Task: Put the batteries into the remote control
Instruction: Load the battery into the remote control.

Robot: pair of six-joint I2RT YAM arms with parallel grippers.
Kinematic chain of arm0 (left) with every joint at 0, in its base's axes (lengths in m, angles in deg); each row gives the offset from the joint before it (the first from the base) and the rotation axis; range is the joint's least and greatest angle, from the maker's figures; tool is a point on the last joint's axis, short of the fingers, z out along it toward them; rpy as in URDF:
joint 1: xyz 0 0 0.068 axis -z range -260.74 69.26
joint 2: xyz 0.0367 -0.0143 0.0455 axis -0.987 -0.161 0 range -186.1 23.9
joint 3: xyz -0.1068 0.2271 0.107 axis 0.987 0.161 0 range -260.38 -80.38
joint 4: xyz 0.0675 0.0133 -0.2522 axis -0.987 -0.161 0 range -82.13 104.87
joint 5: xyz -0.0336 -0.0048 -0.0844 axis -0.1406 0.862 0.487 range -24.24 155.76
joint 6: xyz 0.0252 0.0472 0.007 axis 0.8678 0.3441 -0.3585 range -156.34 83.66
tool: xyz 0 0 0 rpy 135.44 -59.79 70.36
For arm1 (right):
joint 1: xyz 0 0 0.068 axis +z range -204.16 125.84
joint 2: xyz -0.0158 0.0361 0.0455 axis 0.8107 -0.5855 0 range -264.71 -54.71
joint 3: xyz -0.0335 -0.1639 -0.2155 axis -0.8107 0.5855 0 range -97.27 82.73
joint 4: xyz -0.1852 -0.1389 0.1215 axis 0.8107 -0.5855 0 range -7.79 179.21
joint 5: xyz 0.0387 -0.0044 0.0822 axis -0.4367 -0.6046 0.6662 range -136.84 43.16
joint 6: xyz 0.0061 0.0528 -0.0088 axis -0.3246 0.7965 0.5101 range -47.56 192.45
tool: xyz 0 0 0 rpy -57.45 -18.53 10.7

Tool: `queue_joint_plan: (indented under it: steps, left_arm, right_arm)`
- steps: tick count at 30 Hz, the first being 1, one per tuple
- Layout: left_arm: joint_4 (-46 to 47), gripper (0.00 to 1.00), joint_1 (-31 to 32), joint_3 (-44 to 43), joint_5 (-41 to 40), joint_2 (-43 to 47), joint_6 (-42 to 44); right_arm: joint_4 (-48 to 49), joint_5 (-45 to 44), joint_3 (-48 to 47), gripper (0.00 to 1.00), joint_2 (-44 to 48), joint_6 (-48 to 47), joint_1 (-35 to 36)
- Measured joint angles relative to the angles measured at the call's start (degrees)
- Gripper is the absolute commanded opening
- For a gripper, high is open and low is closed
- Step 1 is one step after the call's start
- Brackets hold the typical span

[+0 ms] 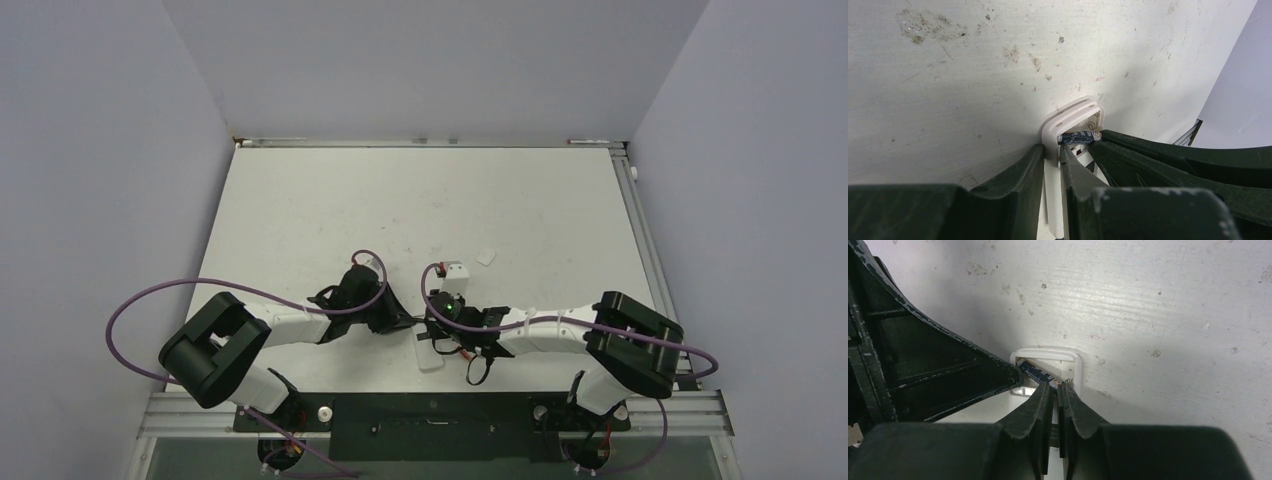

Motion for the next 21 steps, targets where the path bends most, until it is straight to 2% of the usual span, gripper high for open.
queue_joint_plan:
  steps: [14, 21]
  left_arm:
    - [0.0, 0.15, 0.0, -0.1, 0.1, 0.0, 1.7]
    - [-0.7, 0.11, 0.0, -0.6, 0.3, -0.3, 2.9]
  right_arm:
    - [-9.1, -0.1, -6.8, 0.08, -3.3, -3.6, -0.1]
    - [-12.7, -0.1, -9.6, 0.08, -4.7, -5.5, -0.1]
